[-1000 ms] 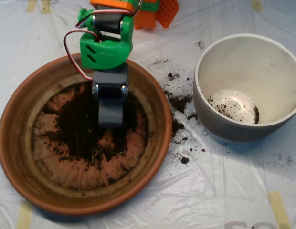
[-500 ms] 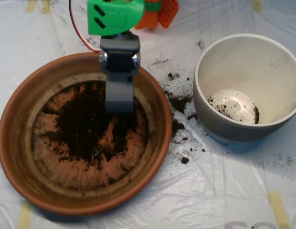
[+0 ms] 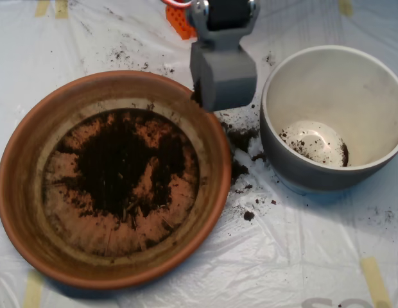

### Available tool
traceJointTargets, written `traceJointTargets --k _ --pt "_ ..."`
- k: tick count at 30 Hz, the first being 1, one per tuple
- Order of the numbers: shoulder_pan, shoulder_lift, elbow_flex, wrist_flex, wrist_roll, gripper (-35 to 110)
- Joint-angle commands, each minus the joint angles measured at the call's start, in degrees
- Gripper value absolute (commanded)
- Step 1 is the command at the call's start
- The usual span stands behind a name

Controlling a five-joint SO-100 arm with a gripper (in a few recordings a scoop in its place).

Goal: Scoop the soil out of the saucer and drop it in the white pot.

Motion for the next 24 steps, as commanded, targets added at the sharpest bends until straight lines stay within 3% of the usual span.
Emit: traceJointTargets --k 1,16,21,24 --pt "-6.42 1.05 -9.40 2.90 -0.35 0" --pt "-22.68 -17.14 -26.10 8.00 -0.62 0" --pt "-23.82 -16.96 -24.26 7.91 -1.67 17" --pt "-23.55 -16.00 -22.50 7.29 -1.85 19"
